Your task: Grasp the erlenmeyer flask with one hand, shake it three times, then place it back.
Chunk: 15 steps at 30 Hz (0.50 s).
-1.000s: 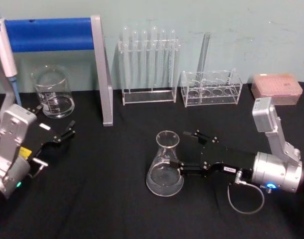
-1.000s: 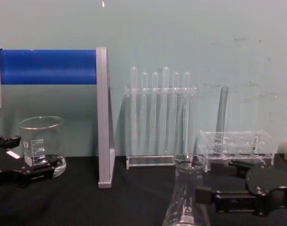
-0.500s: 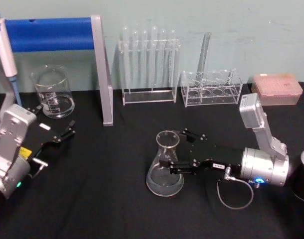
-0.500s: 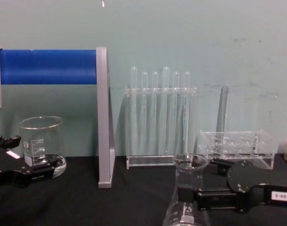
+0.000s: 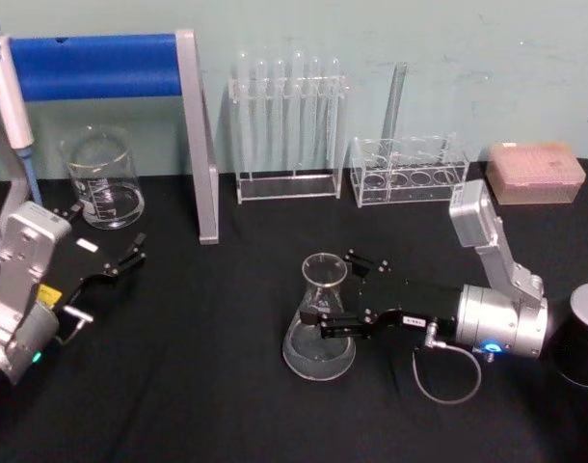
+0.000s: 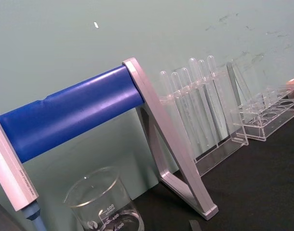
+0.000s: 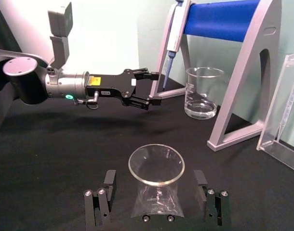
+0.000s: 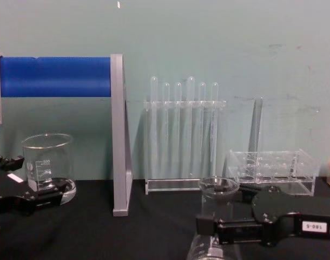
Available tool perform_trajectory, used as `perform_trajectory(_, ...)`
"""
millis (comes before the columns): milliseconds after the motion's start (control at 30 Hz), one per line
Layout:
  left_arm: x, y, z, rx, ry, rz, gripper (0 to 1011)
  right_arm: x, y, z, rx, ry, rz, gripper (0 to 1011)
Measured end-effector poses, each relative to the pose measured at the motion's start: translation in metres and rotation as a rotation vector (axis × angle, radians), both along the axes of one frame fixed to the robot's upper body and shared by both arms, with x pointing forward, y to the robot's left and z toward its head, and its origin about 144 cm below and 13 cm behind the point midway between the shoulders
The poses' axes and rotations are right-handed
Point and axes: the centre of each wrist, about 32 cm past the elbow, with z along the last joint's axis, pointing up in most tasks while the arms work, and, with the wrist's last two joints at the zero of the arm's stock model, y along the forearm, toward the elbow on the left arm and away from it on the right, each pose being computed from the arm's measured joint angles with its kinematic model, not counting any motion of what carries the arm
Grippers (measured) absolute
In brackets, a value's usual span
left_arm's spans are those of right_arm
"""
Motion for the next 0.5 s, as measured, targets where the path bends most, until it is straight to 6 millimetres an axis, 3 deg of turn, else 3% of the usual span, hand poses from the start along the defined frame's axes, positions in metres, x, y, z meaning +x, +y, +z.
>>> perform_trajectory(500,0.0,0.0,0.0,0.0,0.0,0.0,1001,0.0,0.0005,0.0003,-0.007,0.001,-0.007,1004)
